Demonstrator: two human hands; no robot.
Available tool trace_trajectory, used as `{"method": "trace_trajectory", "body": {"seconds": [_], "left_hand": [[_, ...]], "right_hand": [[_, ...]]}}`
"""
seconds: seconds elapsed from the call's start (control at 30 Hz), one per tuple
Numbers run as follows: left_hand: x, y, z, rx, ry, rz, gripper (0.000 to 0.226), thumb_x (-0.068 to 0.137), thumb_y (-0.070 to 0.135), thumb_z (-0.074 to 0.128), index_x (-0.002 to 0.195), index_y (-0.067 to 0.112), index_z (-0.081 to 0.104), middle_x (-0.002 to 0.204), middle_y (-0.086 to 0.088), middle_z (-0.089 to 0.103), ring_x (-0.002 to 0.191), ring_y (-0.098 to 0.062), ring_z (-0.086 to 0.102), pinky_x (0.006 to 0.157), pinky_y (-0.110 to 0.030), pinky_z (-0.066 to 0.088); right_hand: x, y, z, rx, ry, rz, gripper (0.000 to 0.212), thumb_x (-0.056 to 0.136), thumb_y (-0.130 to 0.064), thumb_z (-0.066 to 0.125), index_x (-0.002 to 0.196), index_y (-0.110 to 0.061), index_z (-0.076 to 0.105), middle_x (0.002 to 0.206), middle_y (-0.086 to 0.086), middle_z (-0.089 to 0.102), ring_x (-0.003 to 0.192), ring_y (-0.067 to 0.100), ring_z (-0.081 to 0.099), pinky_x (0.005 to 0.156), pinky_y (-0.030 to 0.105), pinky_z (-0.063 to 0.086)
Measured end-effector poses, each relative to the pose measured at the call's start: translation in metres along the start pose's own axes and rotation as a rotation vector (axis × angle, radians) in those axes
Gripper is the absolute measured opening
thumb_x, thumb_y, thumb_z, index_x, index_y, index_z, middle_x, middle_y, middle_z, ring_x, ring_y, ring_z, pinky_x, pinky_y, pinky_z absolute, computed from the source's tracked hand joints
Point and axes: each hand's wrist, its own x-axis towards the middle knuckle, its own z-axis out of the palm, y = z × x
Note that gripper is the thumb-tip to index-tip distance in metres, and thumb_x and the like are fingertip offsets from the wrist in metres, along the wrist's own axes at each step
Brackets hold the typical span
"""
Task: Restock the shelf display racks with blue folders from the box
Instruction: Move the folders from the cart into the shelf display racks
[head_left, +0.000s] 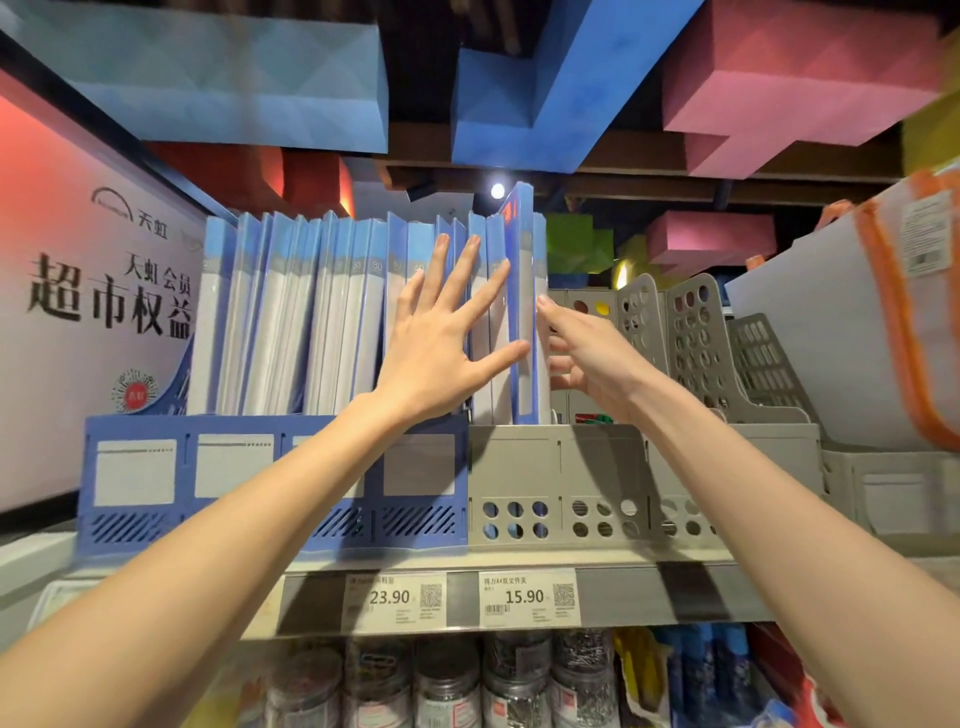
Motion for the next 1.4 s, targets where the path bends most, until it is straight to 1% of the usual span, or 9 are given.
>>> {"method": "trace_trajectory", "body": {"seconds": [0.13, 0.23, 0.37, 0.5, 0.63, 0.73, 0.9, 1.23, 1.4], "left_hand": [[0.001, -0.002, -0.001, -0.012, 0.007, 0.027, 0.078, 0.092, 0.075, 0.035, 0.160, 0.039, 0.017, 0.170, -0.001, 0.000, 0.156, -0.024, -0.011, 0.123, -0.049, 0.009], [0.000, -0.001, -0.003, -0.028, -0.017, 0.028, 0.075, 0.092, 0.074, 0.034, 0.158, 0.041, 0.022, 0.170, -0.002, -0.001, 0.156, -0.025, -0.012, 0.123, -0.050, 0.008], [-0.002, -0.001, -0.005, -0.034, -0.042, 0.037, 0.072, 0.092, 0.074, 0.037, 0.156, 0.042, 0.029, 0.170, -0.001, -0.002, 0.155, -0.024, -0.016, 0.124, -0.053, 0.006], [-0.002, -0.003, -0.006, -0.037, -0.051, 0.041, 0.079, 0.089, 0.076, 0.040, 0.157, 0.039, 0.027, 0.170, -0.001, -0.005, 0.154, -0.023, -0.019, 0.124, -0.053, 0.004], [-0.003, -0.004, -0.006, -0.050, -0.048, 0.054, 0.083, 0.086, 0.073, 0.047, 0.158, 0.037, 0.027, 0.170, -0.001, -0.006, 0.154, -0.023, -0.020, 0.124, -0.053, 0.002], [-0.002, -0.005, -0.007, -0.064, -0.052, 0.053, 0.084, 0.085, 0.068, 0.050, 0.158, 0.035, 0.027, 0.170, -0.002, -0.005, 0.154, -0.023, -0.019, 0.124, -0.054, 0.002], [-0.003, -0.005, -0.010, -0.081, -0.080, 0.037, 0.086, 0.085, 0.061, 0.055, 0.159, 0.027, 0.028, 0.170, -0.001, -0.006, 0.154, -0.021, -0.021, 0.124, -0.051, 0.000], [0.000, -0.005, -0.014, -0.084, -0.114, 0.042, 0.091, 0.083, 0.063, 0.054, 0.160, 0.023, 0.025, 0.170, -0.003, -0.009, 0.153, -0.022, -0.022, 0.123, -0.047, -0.005], [-0.002, -0.005, -0.017, -0.086, -0.132, 0.035, 0.093, 0.084, 0.067, 0.052, 0.160, 0.022, 0.024, 0.170, -0.003, -0.010, 0.154, -0.022, -0.022, 0.124, -0.050, -0.004]], "right_hand": [[-0.003, -0.003, 0.002, -0.046, 0.060, -0.077, 0.050, 0.096, -0.051, 0.058, 0.141, -0.032, 0.052, 0.119, -0.017, 0.066, 0.107, 0.012, 0.066, 0.092, 0.043, 0.057], [-0.001, -0.001, 0.010, -0.075, 0.142, -0.117, 0.072, 0.091, -0.055, 0.063, 0.153, -0.033, 0.034, 0.153, -0.009, 0.044, 0.135, 0.016, 0.049, 0.107, 0.049, 0.046], [-0.004, -0.005, 0.021, -0.213, 0.278, -0.378, 0.076, 0.092, -0.046, 0.067, 0.156, -0.031, 0.029, 0.160, -0.010, 0.033, 0.146, 0.006, 0.031, 0.117, 0.031, 0.031], [-0.004, -0.007, 0.033, -0.450, 0.427, -0.491, 0.052, 0.092, -0.035, 0.070, 0.139, -0.017, 0.055, 0.144, 0.000, 0.056, 0.140, 0.014, 0.042, 0.113, 0.030, 0.034], [0.001, -0.019, 0.040, -0.691, 0.568, -0.505, 0.033, 0.092, -0.035, 0.066, 0.106, -0.006, 0.058, 0.098, 0.011, 0.064, 0.078, 0.023, 0.054, 0.062, 0.022, 0.033], [0.004, -0.028, 0.042, -0.911, 0.520, -0.423, 0.039, 0.098, -0.030, 0.057, 0.120, 0.000, 0.050, 0.118, 0.020, 0.059, 0.104, 0.035, 0.059, 0.071, 0.033, 0.043], [0.021, -0.041, 0.038, -1.113, 0.415, -0.294, 0.045, 0.100, -0.029, 0.046, 0.130, 0.005, 0.042, 0.153, 0.029, 0.027, 0.143, 0.043, 0.026, 0.100, 0.050, 0.046], [0.023, -0.048, 0.036, -1.218, 0.315, -0.156, 0.039, 0.101, -0.027, 0.045, 0.130, -0.002, 0.040, 0.153, 0.027, 0.022, 0.147, 0.048, 0.010, 0.108, 0.059, 0.036], [0.012, -0.028, 0.030, -0.999, 0.278, -0.324, 0.022, 0.104, -0.028, 0.045, 0.110, -0.007, 0.047, 0.126, 0.020, 0.051, 0.113, 0.038, 0.053, 0.082, 0.042, 0.046]]}}
